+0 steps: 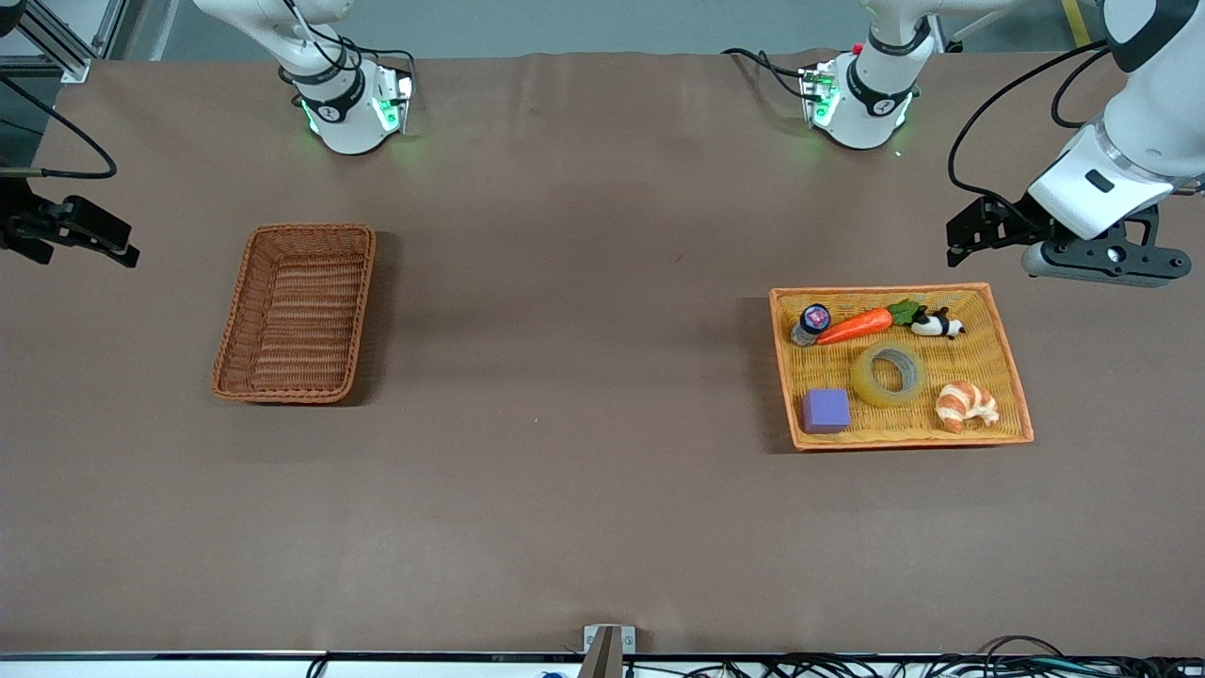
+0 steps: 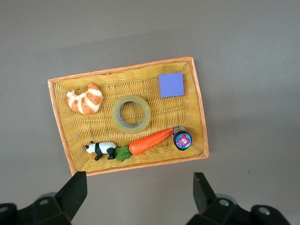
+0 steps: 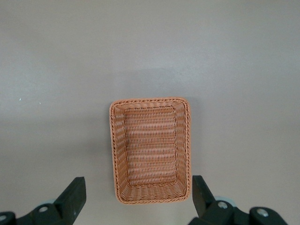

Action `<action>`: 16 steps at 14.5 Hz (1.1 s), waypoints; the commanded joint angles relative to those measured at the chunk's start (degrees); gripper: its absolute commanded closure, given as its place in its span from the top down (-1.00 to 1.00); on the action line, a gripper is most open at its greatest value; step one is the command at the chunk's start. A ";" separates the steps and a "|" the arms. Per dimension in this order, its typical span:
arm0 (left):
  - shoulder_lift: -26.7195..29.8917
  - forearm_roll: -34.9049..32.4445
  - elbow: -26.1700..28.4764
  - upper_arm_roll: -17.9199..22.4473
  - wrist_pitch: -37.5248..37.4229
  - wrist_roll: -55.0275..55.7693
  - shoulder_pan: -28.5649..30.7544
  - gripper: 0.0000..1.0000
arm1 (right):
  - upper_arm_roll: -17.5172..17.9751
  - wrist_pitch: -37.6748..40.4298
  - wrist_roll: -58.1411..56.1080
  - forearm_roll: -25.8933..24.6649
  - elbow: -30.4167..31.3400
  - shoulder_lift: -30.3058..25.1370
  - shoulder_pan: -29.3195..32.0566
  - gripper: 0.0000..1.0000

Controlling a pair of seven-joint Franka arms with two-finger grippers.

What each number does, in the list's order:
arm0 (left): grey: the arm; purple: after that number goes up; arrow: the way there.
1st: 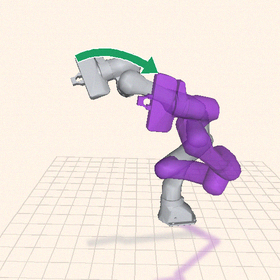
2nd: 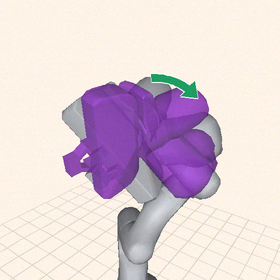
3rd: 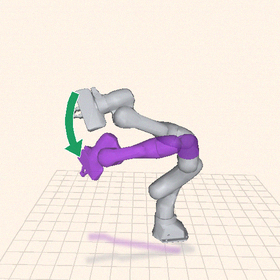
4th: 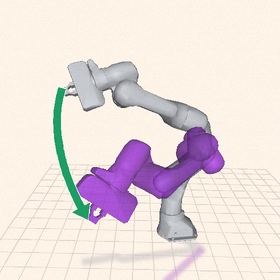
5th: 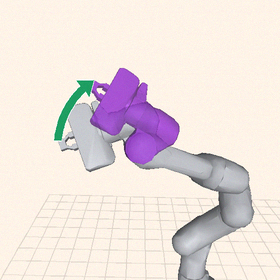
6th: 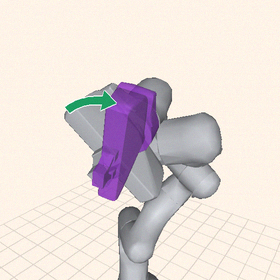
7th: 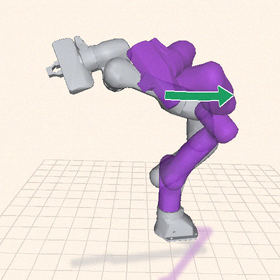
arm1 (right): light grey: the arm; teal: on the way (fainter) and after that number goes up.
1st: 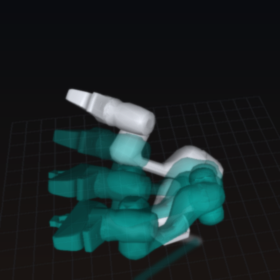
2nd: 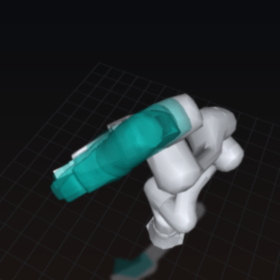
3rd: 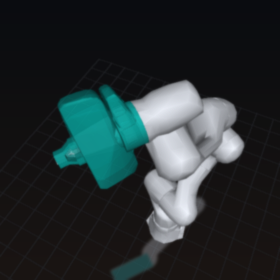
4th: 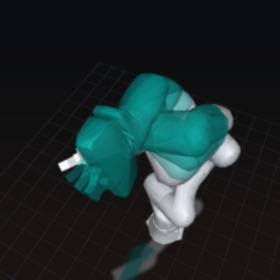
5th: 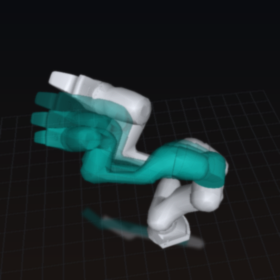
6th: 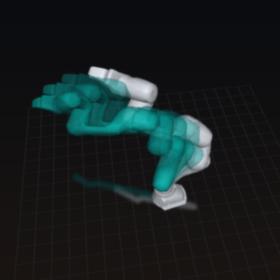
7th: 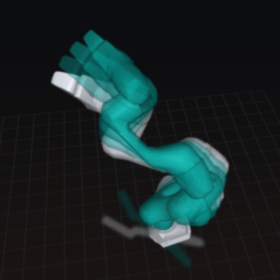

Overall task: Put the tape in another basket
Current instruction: 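Move the left gripper toward the tape roll in the yellow tray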

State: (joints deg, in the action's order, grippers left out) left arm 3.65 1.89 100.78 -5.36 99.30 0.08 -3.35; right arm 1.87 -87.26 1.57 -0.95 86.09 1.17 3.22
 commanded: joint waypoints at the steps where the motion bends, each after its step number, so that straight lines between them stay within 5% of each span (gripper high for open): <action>1: -0.57 0.22 -1.20 0.44 -0.16 0.45 -0.61 1.00 | -0.03 0.43 -0.60 1.12 -0.22 -0.29 0.29 1.00; 12: -5.49 0.30 -2.70 0.96 0.19 4.85 0.00 1.00 | -0.03 0.34 -0.61 1.12 -0.22 -0.29 0.20 1.00; 16: -9.88 0.13 0.38 2.55 6.16 5.19 -0.08 1.00 | -0.03 0.34 -0.69 1.12 -0.13 -0.29 0.20 1.00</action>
State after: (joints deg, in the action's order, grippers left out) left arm -4.18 1.89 100.35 -3.35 103.17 4.59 -3.20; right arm 1.86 -87.25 1.57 -0.95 86.06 1.17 3.22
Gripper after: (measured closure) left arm 0.000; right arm 0.000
